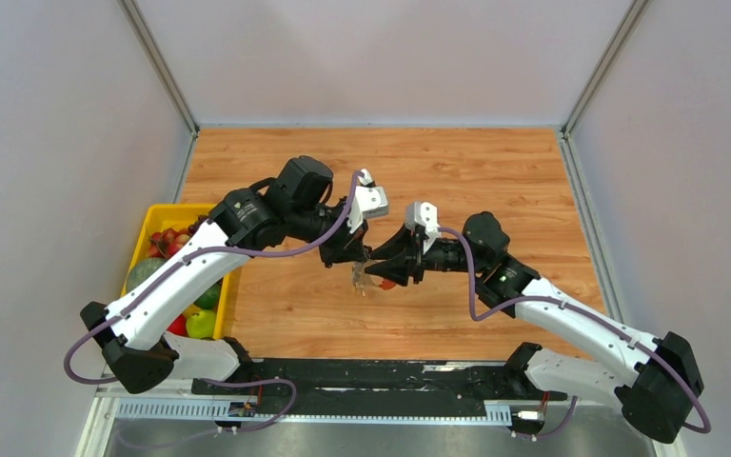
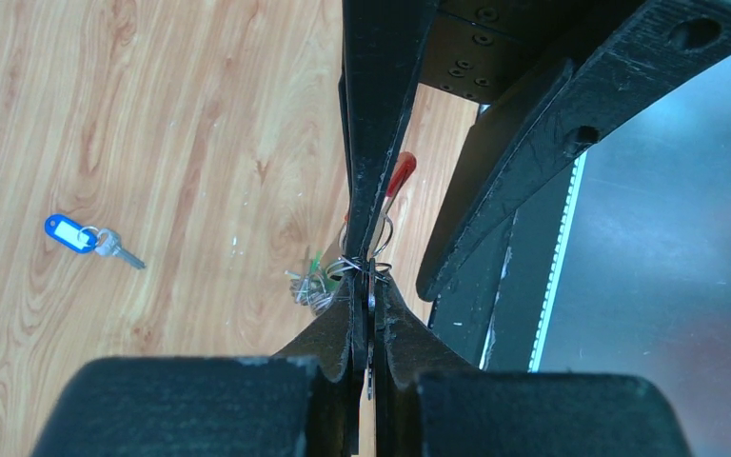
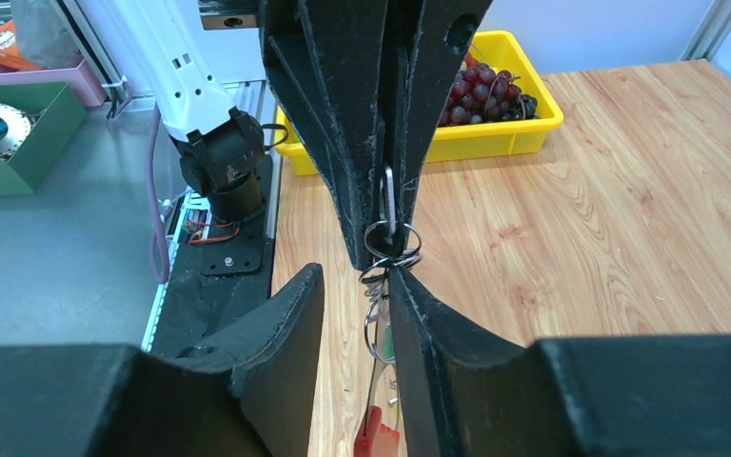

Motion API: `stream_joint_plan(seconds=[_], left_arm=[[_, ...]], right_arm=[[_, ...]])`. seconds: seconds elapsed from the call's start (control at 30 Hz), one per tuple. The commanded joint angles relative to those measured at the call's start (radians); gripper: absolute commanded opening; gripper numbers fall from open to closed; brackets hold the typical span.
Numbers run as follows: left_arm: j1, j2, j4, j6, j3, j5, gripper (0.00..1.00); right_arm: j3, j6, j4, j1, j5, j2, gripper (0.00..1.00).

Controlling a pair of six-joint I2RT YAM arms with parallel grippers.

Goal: Remove the keys from the keyring

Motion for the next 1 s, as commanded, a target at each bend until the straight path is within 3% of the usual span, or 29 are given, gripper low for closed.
stream_joint_plan(seconds=[0.0, 0.33, 0.97], left_arm=[[-0.017, -0.027, 0.057, 0.001, 0.004, 0.044, 0.00], [-0.017, -0.046, 0.051, -0.017, -0.002, 0.023, 0.00], [-0.010, -0.045, -0.025, -0.080, 0.017, -0.145, 0.00]], right_arm=[[0.021, 0.002, 0.038, 0.024, 0.028, 0.019, 0.36], [0.009, -0.009, 0.026, 0.027, 0.126, -0.008, 0.00], [-0.030, -0.065, -0.005, 0.027, 0.176, -0.081, 0.00]])
